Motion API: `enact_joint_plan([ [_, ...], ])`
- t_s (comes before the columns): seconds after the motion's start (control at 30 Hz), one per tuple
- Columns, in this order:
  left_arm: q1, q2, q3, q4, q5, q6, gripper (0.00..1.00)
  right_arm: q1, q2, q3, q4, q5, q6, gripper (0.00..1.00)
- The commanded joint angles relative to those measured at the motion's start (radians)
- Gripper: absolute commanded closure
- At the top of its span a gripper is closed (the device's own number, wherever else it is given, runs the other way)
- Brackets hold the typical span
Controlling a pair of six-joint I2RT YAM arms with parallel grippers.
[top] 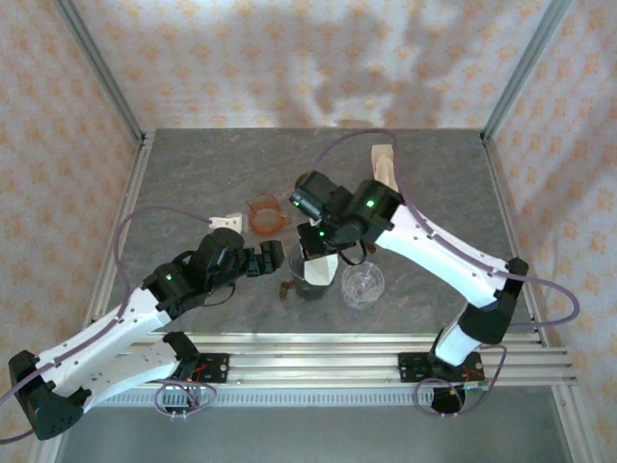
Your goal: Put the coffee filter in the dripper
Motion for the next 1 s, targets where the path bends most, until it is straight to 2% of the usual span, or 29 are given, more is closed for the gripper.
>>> enact_joint_plan([
  [0.0, 0.008, -0.024, 0.005, 0.014, 0.019, -0.013, 0.0, 0.006, 0.028, -0.007, 0.032, 0.043, 0.022, 1.0],
  [0.27, 0.008, -0.034, 0.001, 0.023, 0.045, -0.037, 0.0, 0.009, 0.062, -0.072, 0.139, 0.044, 0.031, 0.99],
  [0.47, 0.008, -0.045, -0.003, 0.021, 0.049, -0.048, 0.0, 0.009, 0.029, -0.091, 0.189, 0.053, 0.024, 0.76],
  [0.63, 0.008, -0.063, -0.01, 0.019, 0.043, -0.059, 0.0, 0.009, -0.029, -0.094, 0.2, 0.088, 0.017, 0.67],
  [0.8, 0.009, -0.072, -0.019, 0.023, 0.04, -0.063, 0.0, -0.008, -0.114, -0.134, 0.201, 0.184, -0.04, 0.49],
  [0.9, 0.008, -0.061, -0.012, 0.022, 0.046, -0.055, 0.0, -0.078, -0.142, -0.186, 0.194, 0.137, -0.087, 0.48],
  [0.97, 0.008, -0.051, 0.003, 0.017, 0.045, -0.048, 0.0, -0.126, -0.158, -0.245, 0.221, 0.048, -0.109, 0.47],
])
